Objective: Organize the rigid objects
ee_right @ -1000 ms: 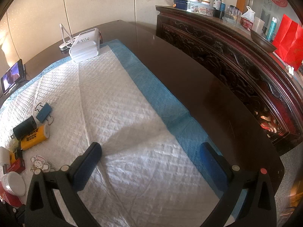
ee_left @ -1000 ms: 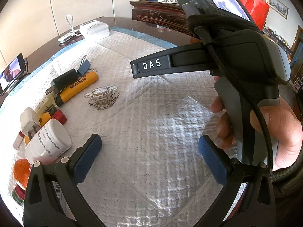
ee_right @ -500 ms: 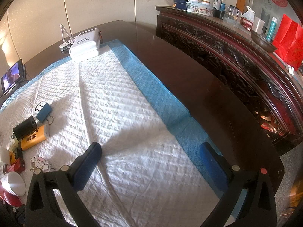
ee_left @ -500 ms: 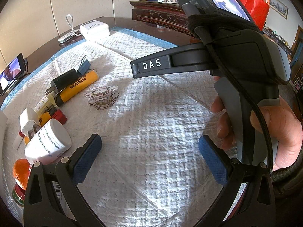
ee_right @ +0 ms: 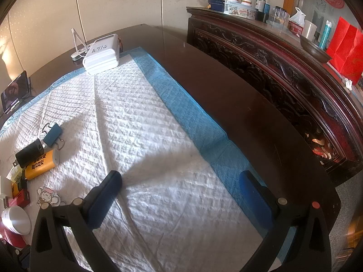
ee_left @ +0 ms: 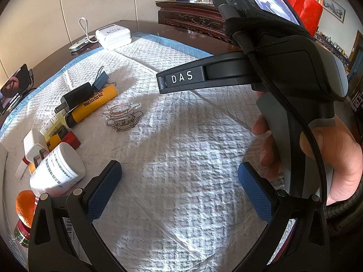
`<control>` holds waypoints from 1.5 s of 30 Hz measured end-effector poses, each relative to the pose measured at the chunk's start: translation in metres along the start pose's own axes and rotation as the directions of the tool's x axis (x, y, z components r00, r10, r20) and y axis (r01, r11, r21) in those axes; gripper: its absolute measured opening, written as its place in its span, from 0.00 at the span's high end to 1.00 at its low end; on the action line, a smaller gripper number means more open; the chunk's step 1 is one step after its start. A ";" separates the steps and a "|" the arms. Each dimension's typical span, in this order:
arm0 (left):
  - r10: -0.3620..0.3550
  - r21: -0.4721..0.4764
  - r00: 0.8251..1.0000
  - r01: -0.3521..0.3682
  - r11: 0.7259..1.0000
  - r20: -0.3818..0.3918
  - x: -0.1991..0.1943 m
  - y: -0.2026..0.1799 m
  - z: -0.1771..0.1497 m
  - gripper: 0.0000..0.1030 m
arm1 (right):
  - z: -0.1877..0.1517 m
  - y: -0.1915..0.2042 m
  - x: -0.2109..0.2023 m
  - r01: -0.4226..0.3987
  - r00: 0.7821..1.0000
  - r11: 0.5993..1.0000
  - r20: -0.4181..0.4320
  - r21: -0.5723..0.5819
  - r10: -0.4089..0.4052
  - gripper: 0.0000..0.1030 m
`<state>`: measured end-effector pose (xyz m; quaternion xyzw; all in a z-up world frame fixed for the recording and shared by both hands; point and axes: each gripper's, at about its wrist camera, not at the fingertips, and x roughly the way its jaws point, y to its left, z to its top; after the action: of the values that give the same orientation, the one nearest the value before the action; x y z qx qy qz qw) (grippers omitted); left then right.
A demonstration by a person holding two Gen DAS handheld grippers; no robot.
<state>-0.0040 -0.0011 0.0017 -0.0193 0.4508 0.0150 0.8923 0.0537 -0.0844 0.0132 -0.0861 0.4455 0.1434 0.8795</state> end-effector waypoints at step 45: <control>0.000 0.000 1.000 0.000 1.000 0.000 0.000 0.000 0.000 0.00 | 0.005 0.000 0.004 0.014 1.000 1.000 0.001 0.021 -0.014 0.00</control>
<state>-0.0043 -0.0009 0.0017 -0.0194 0.4508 0.0150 0.8923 0.0599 -0.0819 0.0133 -0.0798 0.4458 0.1324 0.8817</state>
